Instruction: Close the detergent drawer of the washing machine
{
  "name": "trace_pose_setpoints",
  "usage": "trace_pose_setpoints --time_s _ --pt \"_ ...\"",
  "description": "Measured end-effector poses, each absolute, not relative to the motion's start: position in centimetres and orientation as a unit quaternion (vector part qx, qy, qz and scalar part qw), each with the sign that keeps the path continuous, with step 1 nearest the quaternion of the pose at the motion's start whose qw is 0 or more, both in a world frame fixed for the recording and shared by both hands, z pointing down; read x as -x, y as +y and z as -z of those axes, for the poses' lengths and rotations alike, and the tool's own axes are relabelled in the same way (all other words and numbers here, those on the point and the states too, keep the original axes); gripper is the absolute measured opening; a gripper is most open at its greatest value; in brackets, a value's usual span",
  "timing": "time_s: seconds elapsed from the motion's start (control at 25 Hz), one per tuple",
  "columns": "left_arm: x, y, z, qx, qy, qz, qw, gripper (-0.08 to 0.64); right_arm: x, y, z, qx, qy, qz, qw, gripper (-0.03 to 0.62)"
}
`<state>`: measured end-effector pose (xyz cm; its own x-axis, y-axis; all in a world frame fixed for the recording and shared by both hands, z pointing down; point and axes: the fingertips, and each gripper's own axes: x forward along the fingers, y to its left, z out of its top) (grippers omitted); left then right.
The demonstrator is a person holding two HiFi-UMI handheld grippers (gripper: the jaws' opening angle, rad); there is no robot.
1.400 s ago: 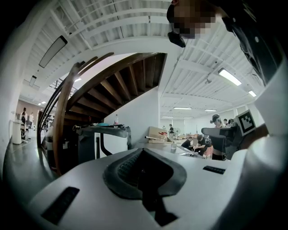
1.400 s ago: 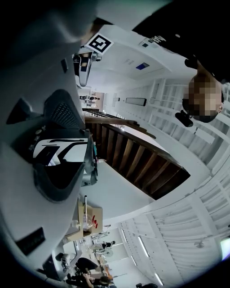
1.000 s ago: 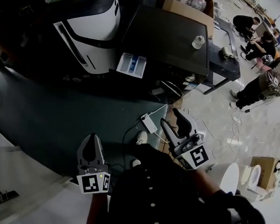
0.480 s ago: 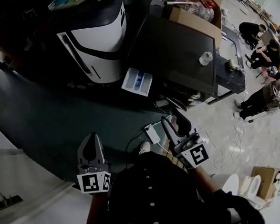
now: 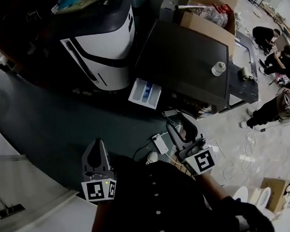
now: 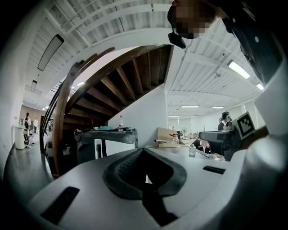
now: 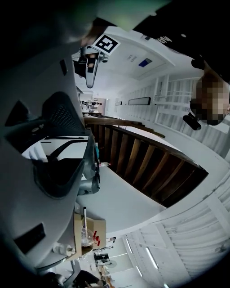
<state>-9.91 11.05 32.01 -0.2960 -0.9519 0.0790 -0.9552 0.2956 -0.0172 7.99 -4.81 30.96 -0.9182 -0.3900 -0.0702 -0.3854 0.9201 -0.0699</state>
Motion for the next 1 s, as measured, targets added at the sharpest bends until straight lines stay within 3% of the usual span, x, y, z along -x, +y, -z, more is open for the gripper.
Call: trace_pose_setpoints --time_s 1.0 --pt "20.5 3.7 -31.2 -0.715 -0.698 -0.026 0.026 0.014 -0.4 -7.5 -30.9 0.355 0.934 0.018 0.013 0.149"
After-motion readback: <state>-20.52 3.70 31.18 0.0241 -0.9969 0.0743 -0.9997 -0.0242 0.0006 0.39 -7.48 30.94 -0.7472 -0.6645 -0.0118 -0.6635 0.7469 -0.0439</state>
